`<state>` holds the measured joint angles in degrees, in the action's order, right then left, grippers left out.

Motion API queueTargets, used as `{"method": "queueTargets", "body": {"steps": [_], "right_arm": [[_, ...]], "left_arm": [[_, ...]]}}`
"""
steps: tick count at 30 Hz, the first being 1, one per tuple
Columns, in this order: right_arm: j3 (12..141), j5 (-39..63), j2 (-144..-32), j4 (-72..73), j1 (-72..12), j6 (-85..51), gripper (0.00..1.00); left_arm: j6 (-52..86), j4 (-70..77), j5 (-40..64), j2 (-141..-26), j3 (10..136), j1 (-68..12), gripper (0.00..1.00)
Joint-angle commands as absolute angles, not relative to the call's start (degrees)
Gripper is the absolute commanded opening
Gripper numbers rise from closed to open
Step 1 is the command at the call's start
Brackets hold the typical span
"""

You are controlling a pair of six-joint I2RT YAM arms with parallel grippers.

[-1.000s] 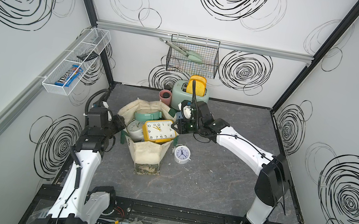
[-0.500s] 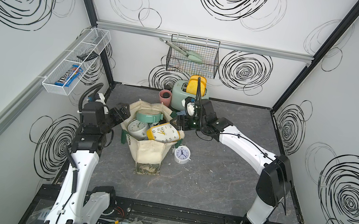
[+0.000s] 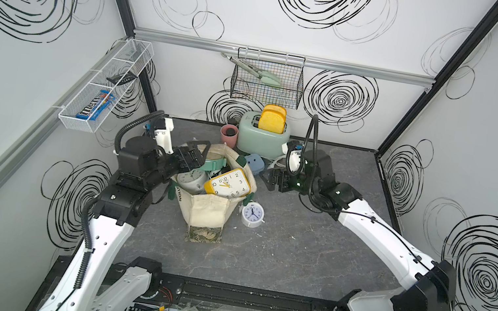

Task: Put the alarm clock into the canvas bag
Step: Pick up the alarm from the center of the board.

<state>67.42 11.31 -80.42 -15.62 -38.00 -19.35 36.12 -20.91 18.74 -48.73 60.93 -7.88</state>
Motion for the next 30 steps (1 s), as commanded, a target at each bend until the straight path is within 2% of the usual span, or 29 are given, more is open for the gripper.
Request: {"method": "queueTargets", "body": {"steps": [1,7,16,30], "right_arm": [[59.95,8.23,-79.36,-16.88,-38.89,-18.81,0.97],[54.21,4.25,-84.16,-16.59,-43.62,-18.29,0.97],[60.34,4.52,-96.97,-17.64,-47.66,-15.78,0.97],[62.66,3.76,-101.91,-13.41,-47.74,-15.29,0.97]], "left_arm": [[32.32,-21.51,16.92,-47.60,60.62,-15.20,0.96],[26.76,-24.60,12.16,-45.75,58.50,-24.96,0.96],[25.67,-27.30,10.36,-42.39,55.76,-25.05,0.96],[25.22,-29.38,8.79,-40.34,56.07,-24.17,0.96]]}}
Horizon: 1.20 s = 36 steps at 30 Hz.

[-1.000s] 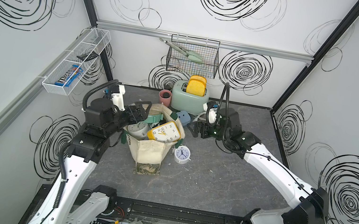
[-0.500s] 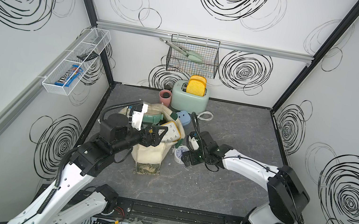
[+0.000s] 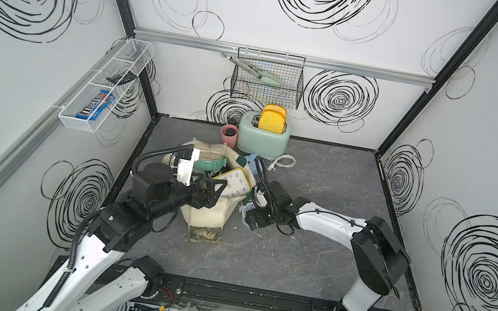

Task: Put the alarm clock into the canvas bag
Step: Pick up the alarm from the center of the board.

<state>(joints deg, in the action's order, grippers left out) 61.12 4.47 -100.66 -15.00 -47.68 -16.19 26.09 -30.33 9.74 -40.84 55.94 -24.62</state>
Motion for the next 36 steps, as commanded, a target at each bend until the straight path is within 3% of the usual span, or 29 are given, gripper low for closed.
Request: {"method": "queueTargets", "body": {"steps": [1,10,14,22,25,36], "right_arm": [[62.60,4.04,-102.03,-12.83,-47.72,-15.29,0.97],[62.84,5.48,-104.28,-10.50,-46.89,-14.82,1.00],[62.70,5.23,-105.00,-10.79,-46.85,-14.33,0.96],[60.97,5.68,-102.88,-10.50,-46.49,-14.15,0.84],[59.65,5.58,-100.50,-10.47,-46.30,-14.82,0.73],[47.37,9.70,-79.25,-9.12,-35.12,-20.69,0.59]], "left_arm": [[25.22,-29.36,8.89,-40.34,56.03,-24.12,0.96],[26.52,-29.73,8.01,-40.37,57.42,-22.62,0.96],[28.29,-30.16,8.20,-40.25,58.59,-20.48,0.96],[32.81,-30.06,6.38,-39.68,60.44,-18.54,0.96],[32.30,-29.12,7.54,-39.15,59.99,-18.54,0.96],[29.80,-28.08,14.42,-40.44,57.70,-18.45,0.97]]}}
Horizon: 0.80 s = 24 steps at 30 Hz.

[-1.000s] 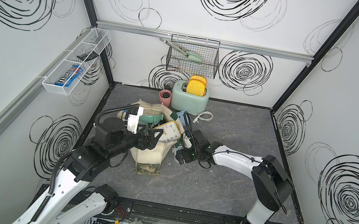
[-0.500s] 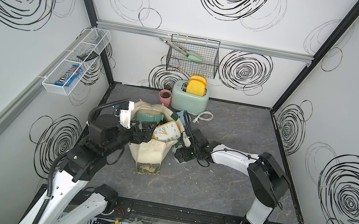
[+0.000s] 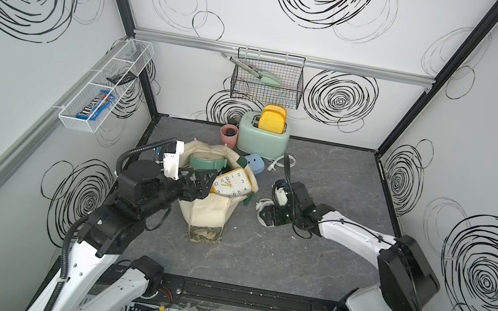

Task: Put the alarm clock into the canvas bag
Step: Pick up the alarm from the center of the board.

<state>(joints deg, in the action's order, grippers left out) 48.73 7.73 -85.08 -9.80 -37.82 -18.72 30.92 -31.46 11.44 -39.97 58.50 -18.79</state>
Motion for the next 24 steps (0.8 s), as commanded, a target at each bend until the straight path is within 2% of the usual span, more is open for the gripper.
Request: {"method": "queueTargets", "body": {"steps": [1,3,6,9,15,20,24], "right_arm": [[47.29,9.59,-76.37,-9.68,-34.37,-20.51,0.59],[47.63,8.72,-71.31,-10.40,-34.27,-18.49,0.59],[48.49,11.45,-64.18,-8.50,-35.57,-14.46,0.58],[48.22,11.76,-58.59,-4.59,-40.36,-10.11,0.58],[50.75,12.27,-56.66,-3.78,-48.01,-3.86,0.56],[51.05,12.57,-55.99,-1.83,-50.60,-1.95,0.55],[51.13,12.51,-55.47,-1.34,-51.72,-1.01,0.54]], "left_arm": [[29.48,-27.72,16.22,-40.96,57.61,-18.41,0.99],[29.07,-26.78,20.18,-42.25,57.40,-18.78,0.99],[28.92,-25.33,24.65,-44.78,57.57,-20.04,0.91],[29.00,-24.06,26.41,-47.28,58.46,-22.43,0.83],[28.78,-24.39,25.69,-52.31,62.47,-28.35,0.73],[28.82,-25.55,23.02,-55.42,65.18,-30.91,0.65],[29.43,-27.13,20.83,-57.56,66.60,-31.55,0.55]]}}
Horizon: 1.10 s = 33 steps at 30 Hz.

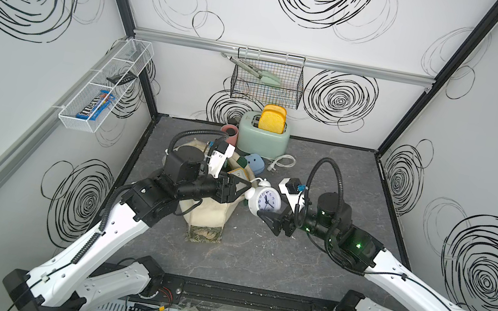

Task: Put the alarm clock into the canvas bag
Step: Pick up the alarm from the center of the board.

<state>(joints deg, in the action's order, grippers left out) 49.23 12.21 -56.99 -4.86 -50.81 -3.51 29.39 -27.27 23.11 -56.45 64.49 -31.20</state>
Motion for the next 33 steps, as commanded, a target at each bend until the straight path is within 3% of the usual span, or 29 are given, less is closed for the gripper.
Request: {"method": "queueTargets", "body": {"steps": [1,20,27,28,30,32,33], "right_arm": [[51.00,12.27,-55.25,-1.20,-51.95,-0.79,0.54],[50.01,10.55,-54.40,-0.12,-53.61,0.19,0.53],[50.40,10.82,-55.04,0.24,-53.63,0.75,0.53],[50.37,10.81,-55.24,0.41,-53.65,0.75,0.56],[50.45,10.71,-55.86,1.16,-53.62,0.15,0.80],[50.52,9.41,-56.97,1.91,-53.57,-1.25,0.99],[50.61,7.76,-57.80,2.25,-53.40,-2.85,0.98]], "left_arm": [[29.65,-27.24,20.51,-57.82,66.71,-31.55,0.54],[34.83,-22.93,26.78,-62.35,64.50,-32.00,0.25],[38.06,-21.35,27.37,-61.08,63.46,-31.14,0.00],[38.71,-20.83,27.02,-60.50,63.46,-30.84,0.00],[39.64,-20.11,24.50,-58.77,63.86,-30.12,0.00],[38.50,-22.10,18.50,-56.69,65.66,-29.97,0.00],[37.65,-23.81,14.03,-55.38,66.68,-29.81,0.00]]}}
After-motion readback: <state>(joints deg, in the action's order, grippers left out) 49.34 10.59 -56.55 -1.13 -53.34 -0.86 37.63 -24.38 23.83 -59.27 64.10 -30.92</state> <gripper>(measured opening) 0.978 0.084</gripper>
